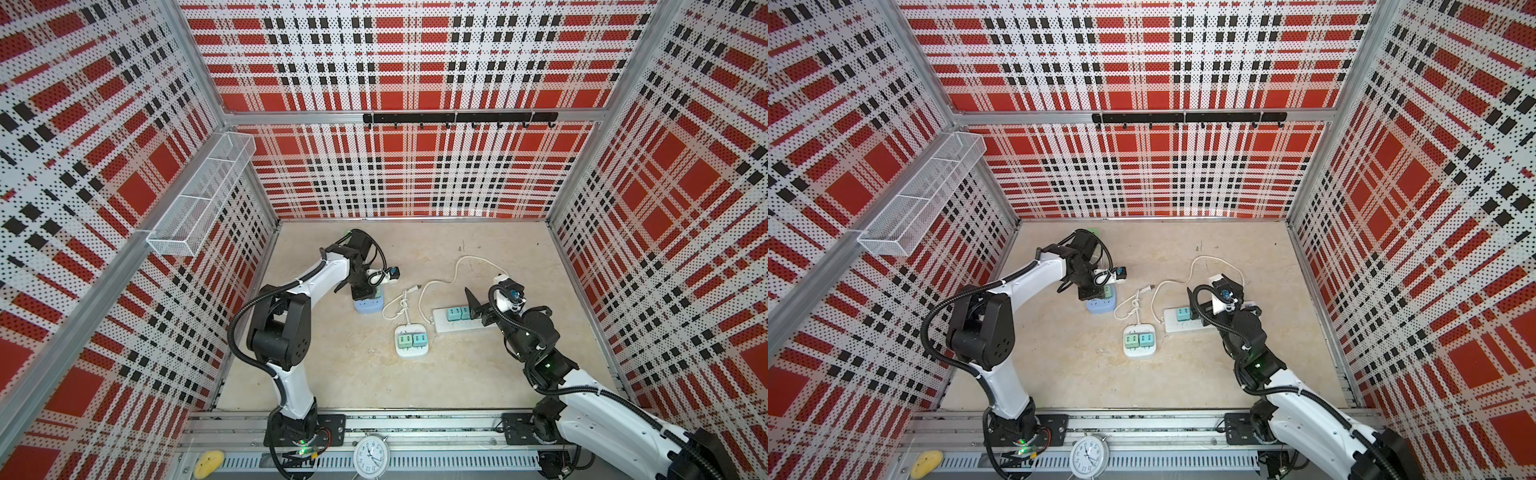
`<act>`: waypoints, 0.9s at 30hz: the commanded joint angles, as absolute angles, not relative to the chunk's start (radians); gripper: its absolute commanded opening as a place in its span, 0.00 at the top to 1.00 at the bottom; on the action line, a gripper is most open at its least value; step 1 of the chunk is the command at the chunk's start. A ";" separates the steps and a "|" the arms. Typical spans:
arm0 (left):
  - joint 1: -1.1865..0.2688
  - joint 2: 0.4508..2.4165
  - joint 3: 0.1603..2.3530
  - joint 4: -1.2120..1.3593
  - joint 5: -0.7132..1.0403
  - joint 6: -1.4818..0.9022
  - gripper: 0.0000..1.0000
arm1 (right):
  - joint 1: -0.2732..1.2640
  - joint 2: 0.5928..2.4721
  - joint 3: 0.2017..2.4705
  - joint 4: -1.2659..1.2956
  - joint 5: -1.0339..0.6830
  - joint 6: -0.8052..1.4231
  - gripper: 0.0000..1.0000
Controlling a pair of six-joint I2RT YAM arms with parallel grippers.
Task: Insert the plug
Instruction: 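Lower and press the mint-green charger into the light-blue cube socket with the left gripper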
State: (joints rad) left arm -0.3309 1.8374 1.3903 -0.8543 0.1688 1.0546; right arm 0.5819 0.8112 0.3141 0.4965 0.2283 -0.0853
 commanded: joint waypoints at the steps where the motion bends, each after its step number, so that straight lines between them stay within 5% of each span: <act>1: -0.343 1.867 1.385 -0.877 0.181 1.106 1.00 | 0.580 0.798 0.342 0.511 0.221 -0.082 0.00; 27: -0.310 1.989 1.408 -0.933 0.158 1.121 1.00 | 0.580 0.815 0.346 0.515 0.221 -0.084 0.00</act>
State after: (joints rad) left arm -0.3149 1.9137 1.4326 -0.8940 0.1806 1.0721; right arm 0.5819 0.8074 0.3141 0.4744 0.2260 -0.0818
